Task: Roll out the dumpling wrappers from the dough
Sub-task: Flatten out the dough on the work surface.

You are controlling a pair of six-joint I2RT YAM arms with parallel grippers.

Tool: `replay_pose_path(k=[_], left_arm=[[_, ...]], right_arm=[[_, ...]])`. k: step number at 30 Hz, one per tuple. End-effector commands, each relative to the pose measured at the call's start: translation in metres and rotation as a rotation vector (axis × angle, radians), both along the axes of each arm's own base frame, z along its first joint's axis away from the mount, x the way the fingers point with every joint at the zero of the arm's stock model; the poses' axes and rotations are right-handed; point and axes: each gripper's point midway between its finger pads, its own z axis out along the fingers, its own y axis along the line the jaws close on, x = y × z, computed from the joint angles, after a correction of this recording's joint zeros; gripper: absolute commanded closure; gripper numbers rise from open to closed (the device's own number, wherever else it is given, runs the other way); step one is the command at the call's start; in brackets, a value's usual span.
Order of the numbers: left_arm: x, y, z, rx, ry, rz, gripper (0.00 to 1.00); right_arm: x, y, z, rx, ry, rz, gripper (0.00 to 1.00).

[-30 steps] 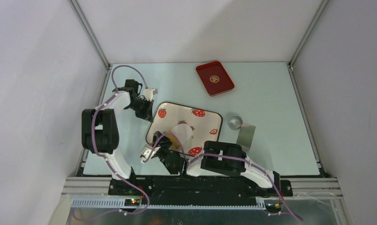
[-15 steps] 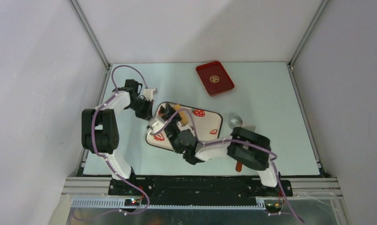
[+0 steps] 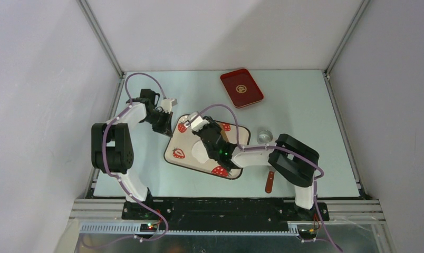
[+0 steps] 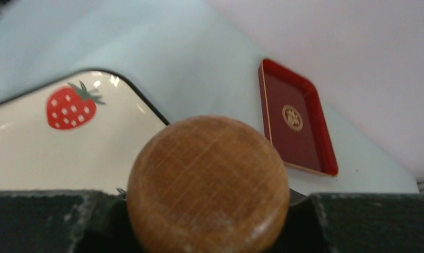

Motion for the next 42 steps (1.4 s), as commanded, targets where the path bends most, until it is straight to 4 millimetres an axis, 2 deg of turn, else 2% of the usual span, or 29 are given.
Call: replay_pose_path(k=[1, 7, 10, 11, 12, 16, 19, 24, 28, 30, 31, 32, 35, 36, 39, 42], left_arm=[[0.005, -0.003, 0.017, -0.034, -0.049, 0.004, 1.00], [0.005, -0.004, 0.016, -0.034, -0.045, 0.004, 1.00], [0.005, -0.003, 0.014, -0.032, -0.038, 0.004, 1.00], [0.005, -0.003, 0.014, -0.032, -0.037, 0.005, 1.00], [0.005, -0.003, 0.015, -0.032, -0.040, 0.005, 1.00], [0.004, -0.003, 0.016, -0.033, -0.045, 0.006, 1.00], [0.004, -0.003, 0.017, -0.034, -0.048, 0.005, 1.00], [0.004, -0.003, 0.019, -0.039, -0.053, 0.006, 1.00], [0.004, -0.004, 0.020, -0.042, -0.054, 0.004, 1.00], [0.004, -0.004, 0.019, -0.043, -0.051, 0.005, 1.00], [0.004, -0.004, 0.018, -0.043, -0.049, 0.005, 1.00], [0.003, -0.004, 0.017, -0.043, -0.045, 0.006, 1.00], [0.003, -0.003, 0.017, -0.041, -0.043, 0.006, 1.00], [0.004, -0.003, 0.017, -0.040, -0.046, 0.006, 1.00], [0.004, -0.003, 0.018, -0.039, -0.047, 0.010, 1.00], [0.004, -0.003, 0.017, -0.038, -0.045, 0.009, 1.00]], right_arm=[[0.005, -0.019, -0.009, 0.056, 0.089, -0.086, 1.00], [0.004, -0.020, -0.029, 0.028, 0.106, -0.117, 1.00], [-0.006, -0.009, -0.043, -0.006, 0.082, -0.114, 1.00], [-0.012, -0.001, -0.038, 0.022, 0.052, -0.111, 1.00], [-0.014, 0.001, -0.046, -0.017, 0.036, -0.105, 1.00], [-0.032, 0.028, -0.050, -0.025, -0.021, -0.055, 1.00], [-0.041, 0.043, -0.068, -0.047, 0.017, -0.028, 1.00], [-0.055, 0.058, -0.090, -0.074, 0.087, 0.026, 1.00], [-0.061, 0.066, -0.093, -0.097, 0.063, 0.041, 1.00], [-0.059, 0.068, -0.091, -0.116, 0.022, 0.016, 1.00], [-0.055, 0.068, -0.084, -0.165, -0.025, 0.006, 1.00], [-0.050, 0.064, -0.074, -0.209, -0.107, -0.028, 1.00], [-0.038, 0.060, -0.036, -0.178, -0.264, -0.110, 1.00], [-0.031, 0.053, -0.024, -0.175, -0.304, -0.148, 1.00], [-0.014, 0.042, 0.003, -0.127, -0.320, -0.219, 1.00], [-0.009, 0.038, 0.030, -0.045, -0.316, -0.230, 1.00]])
